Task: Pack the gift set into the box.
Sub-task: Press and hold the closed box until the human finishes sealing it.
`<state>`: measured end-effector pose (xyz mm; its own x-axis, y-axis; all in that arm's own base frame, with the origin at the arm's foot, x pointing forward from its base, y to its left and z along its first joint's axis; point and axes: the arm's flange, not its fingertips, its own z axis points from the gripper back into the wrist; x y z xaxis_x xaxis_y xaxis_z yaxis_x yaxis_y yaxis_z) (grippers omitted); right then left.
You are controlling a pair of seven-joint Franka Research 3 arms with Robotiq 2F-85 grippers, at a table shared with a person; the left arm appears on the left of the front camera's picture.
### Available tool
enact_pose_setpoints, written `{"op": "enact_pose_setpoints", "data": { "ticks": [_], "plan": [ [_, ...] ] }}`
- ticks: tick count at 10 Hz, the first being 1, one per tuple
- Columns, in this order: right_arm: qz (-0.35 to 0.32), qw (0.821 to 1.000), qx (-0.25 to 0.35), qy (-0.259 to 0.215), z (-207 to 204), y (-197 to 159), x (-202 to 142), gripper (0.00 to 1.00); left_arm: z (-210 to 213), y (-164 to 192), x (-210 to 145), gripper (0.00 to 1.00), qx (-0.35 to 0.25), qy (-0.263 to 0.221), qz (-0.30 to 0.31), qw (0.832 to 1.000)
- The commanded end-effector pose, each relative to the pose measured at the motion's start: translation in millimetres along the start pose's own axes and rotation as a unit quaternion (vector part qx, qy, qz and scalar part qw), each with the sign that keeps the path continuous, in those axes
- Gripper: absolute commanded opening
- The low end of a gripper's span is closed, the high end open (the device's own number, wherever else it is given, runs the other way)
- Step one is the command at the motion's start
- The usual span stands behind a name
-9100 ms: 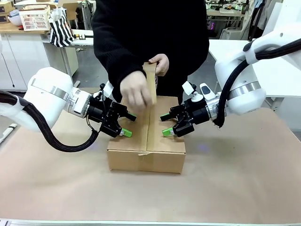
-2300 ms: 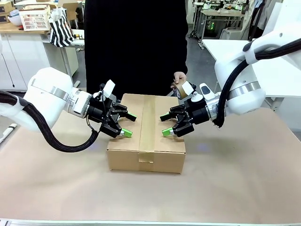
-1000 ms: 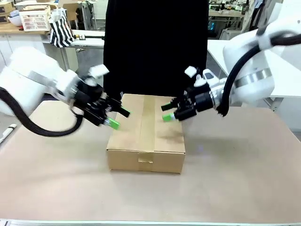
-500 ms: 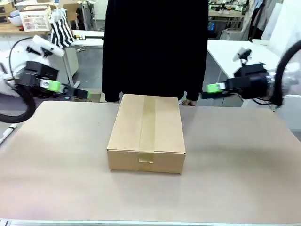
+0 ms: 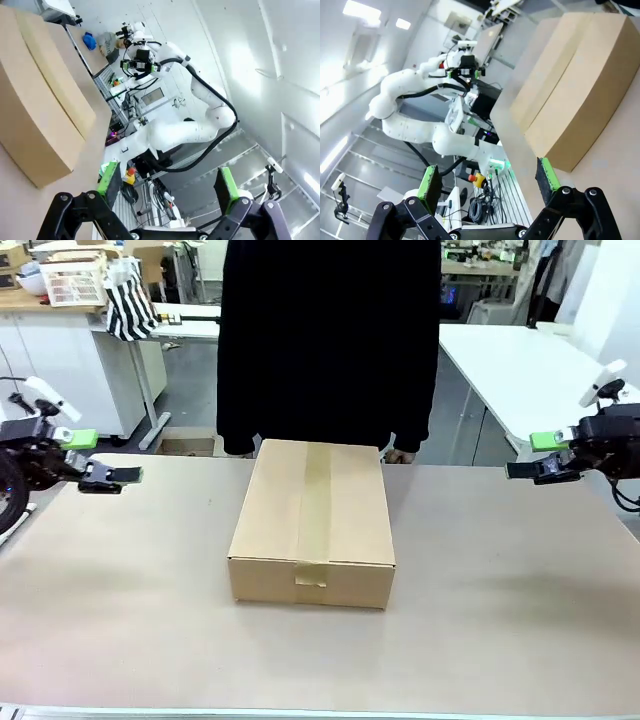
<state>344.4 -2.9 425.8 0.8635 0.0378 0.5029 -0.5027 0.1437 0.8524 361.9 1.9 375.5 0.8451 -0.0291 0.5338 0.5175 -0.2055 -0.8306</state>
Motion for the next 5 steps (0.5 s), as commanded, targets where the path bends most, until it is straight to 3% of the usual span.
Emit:
{"op": "enact_pose_setpoints", "data": {
  "ticks": [1,5],
  "plan": [
    [0.022,1.000,-0.004,0.001,-17.7,0.5,9.0,1.00,-14.8,-6.0,14.5,1.00,-0.007,0.025,-0.036,0.999],
    [0.022,1.000,-0.004,0.001,-17.7,0.5,9.0,1.00,-14.8,-6.0,14.5,1.00,-0.007,0.025,-0.036,0.999]
  ]
}}
